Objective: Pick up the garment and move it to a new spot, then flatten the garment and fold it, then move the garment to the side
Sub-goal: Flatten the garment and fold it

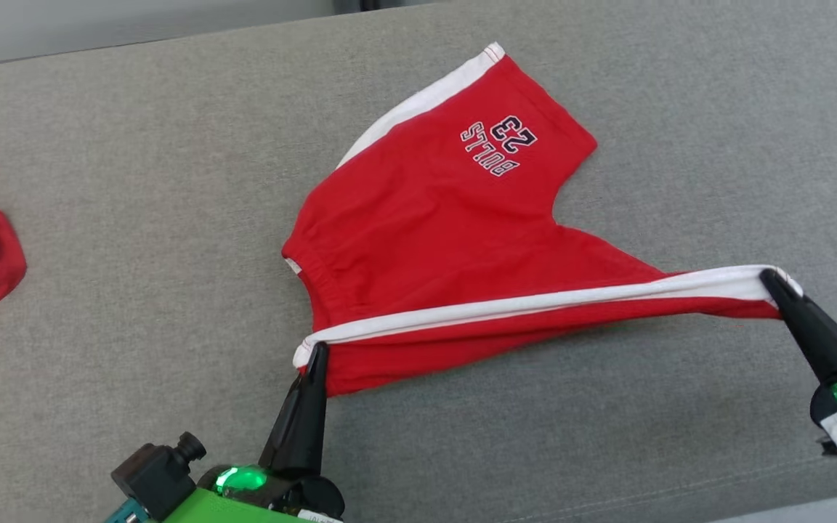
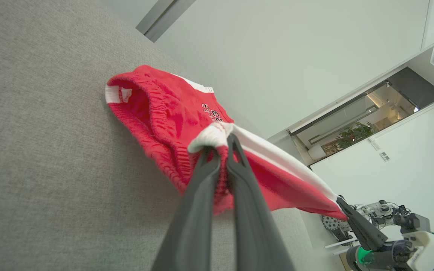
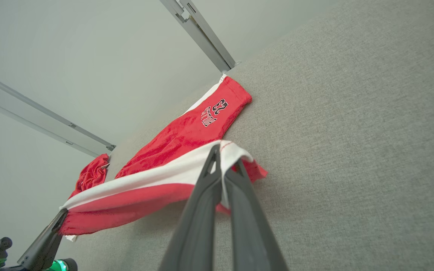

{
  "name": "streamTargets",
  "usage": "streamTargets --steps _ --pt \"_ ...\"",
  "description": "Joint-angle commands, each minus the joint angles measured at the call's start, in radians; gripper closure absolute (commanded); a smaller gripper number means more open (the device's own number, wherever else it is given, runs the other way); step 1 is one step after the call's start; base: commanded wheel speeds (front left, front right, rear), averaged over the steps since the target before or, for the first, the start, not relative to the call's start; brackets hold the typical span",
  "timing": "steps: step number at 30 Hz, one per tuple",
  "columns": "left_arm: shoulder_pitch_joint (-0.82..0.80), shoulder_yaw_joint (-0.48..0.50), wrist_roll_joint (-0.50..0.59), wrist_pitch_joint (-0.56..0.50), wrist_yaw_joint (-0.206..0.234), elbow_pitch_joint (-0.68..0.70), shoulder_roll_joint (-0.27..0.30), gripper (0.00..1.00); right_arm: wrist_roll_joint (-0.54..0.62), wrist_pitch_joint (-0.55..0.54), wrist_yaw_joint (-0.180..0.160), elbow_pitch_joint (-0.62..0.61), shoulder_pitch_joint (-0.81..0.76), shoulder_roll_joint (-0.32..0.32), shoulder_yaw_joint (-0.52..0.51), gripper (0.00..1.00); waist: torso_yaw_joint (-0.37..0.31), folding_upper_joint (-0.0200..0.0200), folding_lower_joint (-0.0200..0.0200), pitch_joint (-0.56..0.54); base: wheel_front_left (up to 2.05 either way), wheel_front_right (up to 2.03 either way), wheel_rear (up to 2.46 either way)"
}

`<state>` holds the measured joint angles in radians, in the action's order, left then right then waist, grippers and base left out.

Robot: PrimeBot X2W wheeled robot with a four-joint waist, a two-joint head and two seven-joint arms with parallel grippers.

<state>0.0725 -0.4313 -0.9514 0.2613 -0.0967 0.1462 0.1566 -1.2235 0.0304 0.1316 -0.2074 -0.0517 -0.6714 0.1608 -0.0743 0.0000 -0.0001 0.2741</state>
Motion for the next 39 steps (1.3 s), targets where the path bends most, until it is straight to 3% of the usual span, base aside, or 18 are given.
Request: streamTargets --steps 1,9,20,28,39 --pt "-0.009 0.002 -0.001 0.002 -0.002 0.003 0.001 1.00 -0.005 -0.011 -0.002 0.000 0.037 -0.004 -0.018 1.00 0.049 0.0000 0.0001 0.000 0.00 0.00 0.00" --pt "-0.226 -0.003 -0.018 -0.032 -0.004 -0.054 -0.056 1.00 0.043 -0.166 -0.001 0.109 0.337 0.019 -0.003 1.00 0.141 0.0000 0.0001 0.125 0.00 0.00 0.00" --pt "-0.508 -0.049 -0.070 -0.033 -0.001 -0.231 -0.101 1.00 0.176 -0.370 -0.001 0.427 0.804 0.112 0.072 1.00 0.249 0.0000 0.0001 0.249 0.00 0.00 0.00" --pt "-0.612 -0.094 -0.141 -0.004 -0.003 -0.332 -0.106 1.00 0.271 -0.406 -0.001 0.603 0.976 0.152 0.121 1.00 0.291 0.0000 0.0001 0.284 0.00 0.00 0.00" --pt "-0.688 -0.147 -0.197 0.004 0.003 -0.360 -0.105 1.00 0.327 -0.378 -0.001 0.719 1.079 0.163 0.157 1.00 0.304 0.0000 0.0001 0.308 0.00 0.00 0.00"
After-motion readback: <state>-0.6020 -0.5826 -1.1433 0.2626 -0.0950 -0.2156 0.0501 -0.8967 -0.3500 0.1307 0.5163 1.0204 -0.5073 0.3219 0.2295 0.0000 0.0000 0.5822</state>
